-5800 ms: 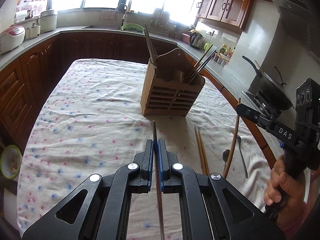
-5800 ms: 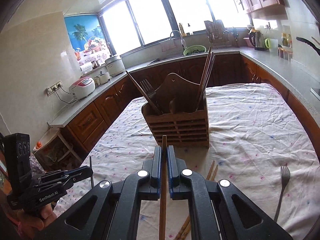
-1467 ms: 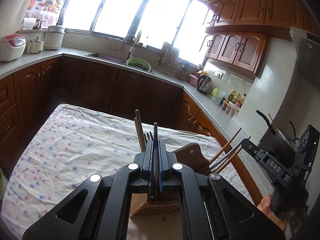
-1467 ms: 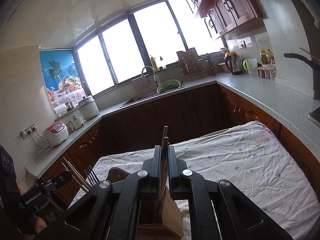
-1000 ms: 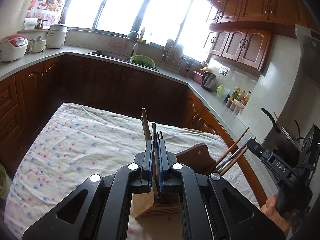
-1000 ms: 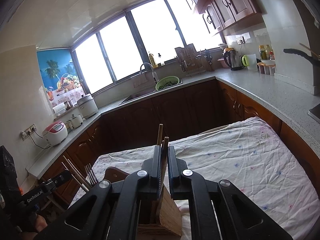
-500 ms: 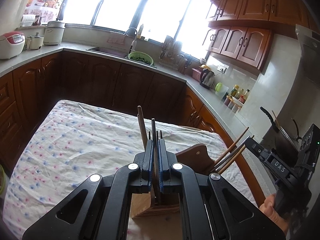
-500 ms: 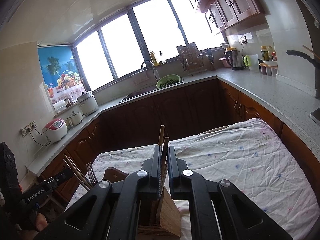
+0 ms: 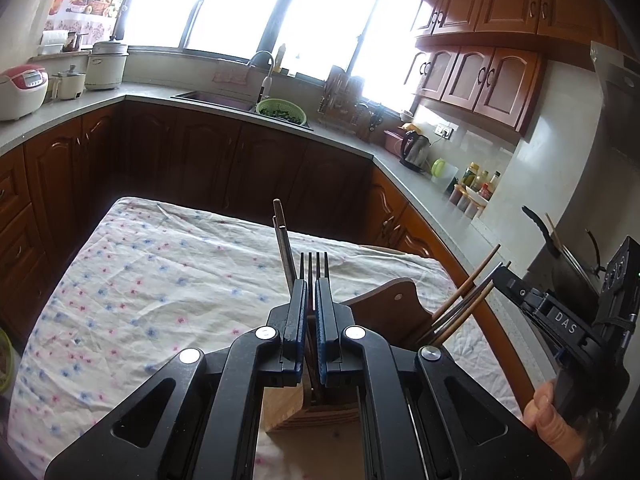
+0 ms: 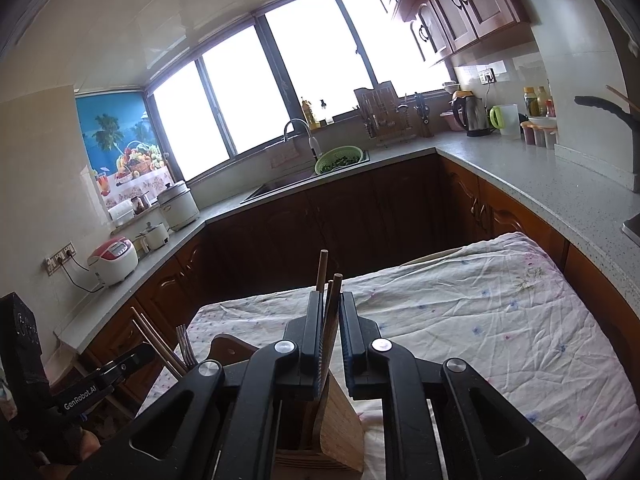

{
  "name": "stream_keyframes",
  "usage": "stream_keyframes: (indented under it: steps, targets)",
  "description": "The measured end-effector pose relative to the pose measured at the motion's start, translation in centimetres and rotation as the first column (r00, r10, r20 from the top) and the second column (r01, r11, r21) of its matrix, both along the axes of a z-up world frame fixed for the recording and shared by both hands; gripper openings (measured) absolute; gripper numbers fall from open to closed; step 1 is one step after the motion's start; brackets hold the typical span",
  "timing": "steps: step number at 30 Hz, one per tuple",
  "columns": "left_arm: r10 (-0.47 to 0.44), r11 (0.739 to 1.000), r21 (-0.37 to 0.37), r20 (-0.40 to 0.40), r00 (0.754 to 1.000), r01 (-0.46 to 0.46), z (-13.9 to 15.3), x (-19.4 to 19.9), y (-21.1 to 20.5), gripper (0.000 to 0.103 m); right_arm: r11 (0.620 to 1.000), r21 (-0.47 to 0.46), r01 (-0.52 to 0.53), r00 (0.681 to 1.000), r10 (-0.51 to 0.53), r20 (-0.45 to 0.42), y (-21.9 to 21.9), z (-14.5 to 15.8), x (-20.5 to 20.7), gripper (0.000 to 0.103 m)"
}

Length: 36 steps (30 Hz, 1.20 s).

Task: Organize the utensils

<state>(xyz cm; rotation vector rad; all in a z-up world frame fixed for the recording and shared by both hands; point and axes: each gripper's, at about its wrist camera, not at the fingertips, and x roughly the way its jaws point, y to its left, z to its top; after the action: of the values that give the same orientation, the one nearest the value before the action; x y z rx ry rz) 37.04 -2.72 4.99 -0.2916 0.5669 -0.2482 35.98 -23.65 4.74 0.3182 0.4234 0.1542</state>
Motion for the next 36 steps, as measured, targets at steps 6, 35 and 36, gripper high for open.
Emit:
stream_keyframes:
  steps: [6,35,36]
  targets:
    - [0.026,1.000,-0.006,-0.002,1.000,-0.026,0.0,-0.6,0.5,0.053,0.999,0.038,0.011,1.000,-0.011,-0.002,-0.8,-0.1,-0.3,0.032]
    - [0.123,0.989,0.068,0.092,0.988,-0.129,1.3,-13.0,4.4,0.099,0.995,0.051,-0.089,0.990,0.083,0.111,0.7,1.5,-10.3,0.102]
    - [0.119,0.989,0.071,0.100,0.988,-0.127,1.4,-13.6,4.4,0.099,0.994,0.049,-0.095,0.989,0.089,0.115,0.8,1.4,-10.9,0.102]
